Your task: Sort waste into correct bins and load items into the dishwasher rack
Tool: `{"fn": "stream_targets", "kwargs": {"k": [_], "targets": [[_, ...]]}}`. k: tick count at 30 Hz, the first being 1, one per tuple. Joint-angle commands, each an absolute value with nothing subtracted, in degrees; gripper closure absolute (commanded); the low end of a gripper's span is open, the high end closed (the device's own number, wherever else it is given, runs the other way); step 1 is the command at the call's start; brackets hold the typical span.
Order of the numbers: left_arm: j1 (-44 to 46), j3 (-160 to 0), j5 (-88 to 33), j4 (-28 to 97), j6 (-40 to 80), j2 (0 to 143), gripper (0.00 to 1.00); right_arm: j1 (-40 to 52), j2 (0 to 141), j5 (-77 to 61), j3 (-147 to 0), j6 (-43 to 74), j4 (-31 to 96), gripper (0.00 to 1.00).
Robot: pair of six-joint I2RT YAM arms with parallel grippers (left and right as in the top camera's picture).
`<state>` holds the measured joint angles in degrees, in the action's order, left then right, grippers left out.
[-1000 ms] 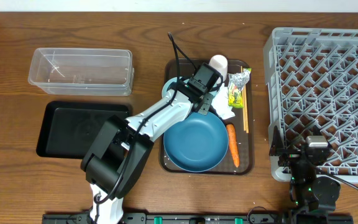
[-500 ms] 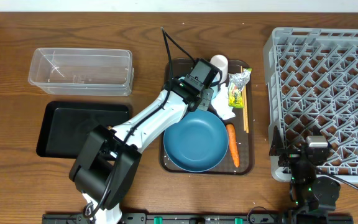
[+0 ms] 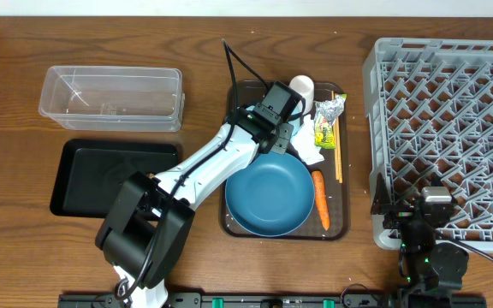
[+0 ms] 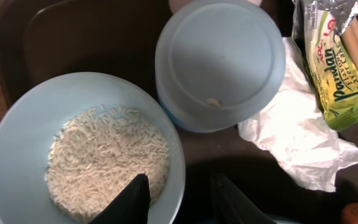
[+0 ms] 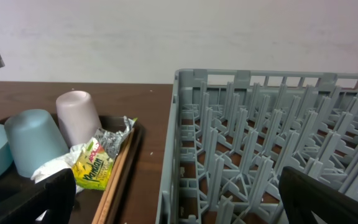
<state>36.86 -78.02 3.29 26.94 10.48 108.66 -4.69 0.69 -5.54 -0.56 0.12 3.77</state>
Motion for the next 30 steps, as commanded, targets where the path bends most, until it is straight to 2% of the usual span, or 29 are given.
{"fn": "stream_targets", "kwargs": {"k": [1,12,14,15,21,29,30], "targets": [[36.62,-77.45,2.52,26.74,10.33,110.85,0.66,-5.61,0.34,-5.61,-0.32,-0.73,3.84,0.01],[36.62,-77.45,2.52,25.96,10.33,112.64,0.65,-5.61,0.34,-5.61,-0.32,-0.73,3.84,0.01],[36.69,-77.45,2.50,26.00,10.33,113.23,0.64,-5.61,0.34,-5.58,-0.32,-0.73,3.84,0.01],[36.69,-77.45,2.33,25.98,10.33,113.62,0.60,-5.61,0.34,-5.61,-0.32,-0.73,3.84,0.01],[36.71,-77.45,1.91,26.00,10.33,115.92,0.60,-5.61,0.34,-5.61,-0.32,-0.73,3.84,0.01],[36.71,-77.47,2.13,24.64,10.31,116.05,0.61,-5.61,0.34,-5.61,-0.32,-0.73,3.84,0.01],[36.71,-77.47,2.13,24.58,10.31,116.05,0.67,-5.61,0.34,-5.61,-0.32,-0.73,3.84,0.01]]}}
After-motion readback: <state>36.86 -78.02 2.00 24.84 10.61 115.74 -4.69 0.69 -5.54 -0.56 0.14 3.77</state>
